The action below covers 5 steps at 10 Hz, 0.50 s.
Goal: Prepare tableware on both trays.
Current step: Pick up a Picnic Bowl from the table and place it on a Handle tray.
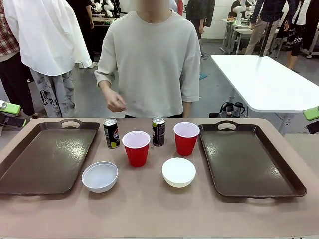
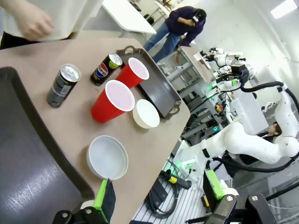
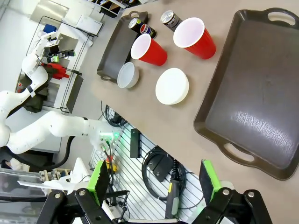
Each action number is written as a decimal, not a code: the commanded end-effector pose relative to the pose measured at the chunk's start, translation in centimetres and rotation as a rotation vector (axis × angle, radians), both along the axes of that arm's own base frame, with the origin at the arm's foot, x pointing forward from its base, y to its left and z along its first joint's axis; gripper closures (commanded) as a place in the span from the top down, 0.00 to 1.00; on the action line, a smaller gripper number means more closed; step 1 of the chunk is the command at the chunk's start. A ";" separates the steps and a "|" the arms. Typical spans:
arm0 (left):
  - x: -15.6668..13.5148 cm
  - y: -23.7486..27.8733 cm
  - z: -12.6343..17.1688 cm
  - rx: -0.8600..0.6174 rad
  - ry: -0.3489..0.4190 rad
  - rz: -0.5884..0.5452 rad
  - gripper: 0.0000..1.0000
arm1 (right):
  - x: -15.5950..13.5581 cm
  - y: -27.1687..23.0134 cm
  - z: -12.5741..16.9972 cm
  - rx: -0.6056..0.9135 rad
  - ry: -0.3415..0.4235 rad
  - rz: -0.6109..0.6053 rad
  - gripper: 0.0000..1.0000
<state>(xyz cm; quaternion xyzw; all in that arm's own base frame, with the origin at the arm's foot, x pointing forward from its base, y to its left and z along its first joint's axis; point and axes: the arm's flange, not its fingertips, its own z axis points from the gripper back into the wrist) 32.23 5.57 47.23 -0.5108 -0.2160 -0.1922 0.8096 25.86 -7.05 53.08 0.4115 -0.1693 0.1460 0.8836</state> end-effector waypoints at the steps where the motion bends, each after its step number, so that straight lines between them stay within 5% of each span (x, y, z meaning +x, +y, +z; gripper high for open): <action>1: 0.1 0.0 -0.1 -0.014 -0.014 -0.005 1.00 | 0.0 0.0 0.0 0.000 0.000 0.000 1.00; 5: 0.1 0.0 -0.1 -0.014 -0.014 -0.005 1.00 | 5.9 10.5 -1.2 -0.466 0.158 -0.069 1.00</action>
